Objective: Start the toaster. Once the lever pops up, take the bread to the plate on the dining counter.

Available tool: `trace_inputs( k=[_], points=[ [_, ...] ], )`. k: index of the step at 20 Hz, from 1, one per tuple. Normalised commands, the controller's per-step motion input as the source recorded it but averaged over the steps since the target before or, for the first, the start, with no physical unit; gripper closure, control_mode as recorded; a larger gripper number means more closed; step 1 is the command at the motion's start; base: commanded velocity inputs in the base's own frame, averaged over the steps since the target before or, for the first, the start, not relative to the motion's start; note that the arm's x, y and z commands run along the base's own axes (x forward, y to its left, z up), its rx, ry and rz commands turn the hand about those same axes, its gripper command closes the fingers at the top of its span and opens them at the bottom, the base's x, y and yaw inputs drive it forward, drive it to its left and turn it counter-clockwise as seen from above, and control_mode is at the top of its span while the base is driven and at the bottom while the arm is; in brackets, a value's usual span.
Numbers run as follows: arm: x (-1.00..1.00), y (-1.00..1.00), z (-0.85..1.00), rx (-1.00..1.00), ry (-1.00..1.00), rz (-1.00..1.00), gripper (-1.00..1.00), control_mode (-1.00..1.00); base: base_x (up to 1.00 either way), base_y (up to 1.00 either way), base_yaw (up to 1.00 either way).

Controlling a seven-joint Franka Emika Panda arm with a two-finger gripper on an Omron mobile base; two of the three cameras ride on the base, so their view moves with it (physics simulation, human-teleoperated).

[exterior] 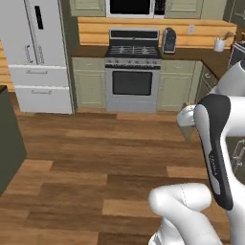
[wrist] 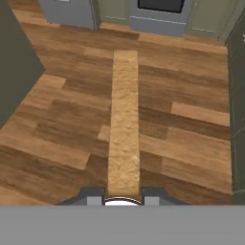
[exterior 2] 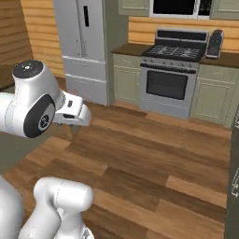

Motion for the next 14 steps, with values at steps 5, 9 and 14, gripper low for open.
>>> trace_inputs(
  k=[5,9,14],
  points=[
    [0.00,0.00,0.00,0.00,0.00,0.00,1.00,1.00,-0.03,0.11,0.91],
    [0.00,0.00,0.00,0.00,0.00,0.00,1.00,1.00,0.00,0.12,0.89],
    [0.00,0.00,0.00,0.00,0.00,0.00,1.00,1.00,0.04,0.31,0.86]
  ],
)
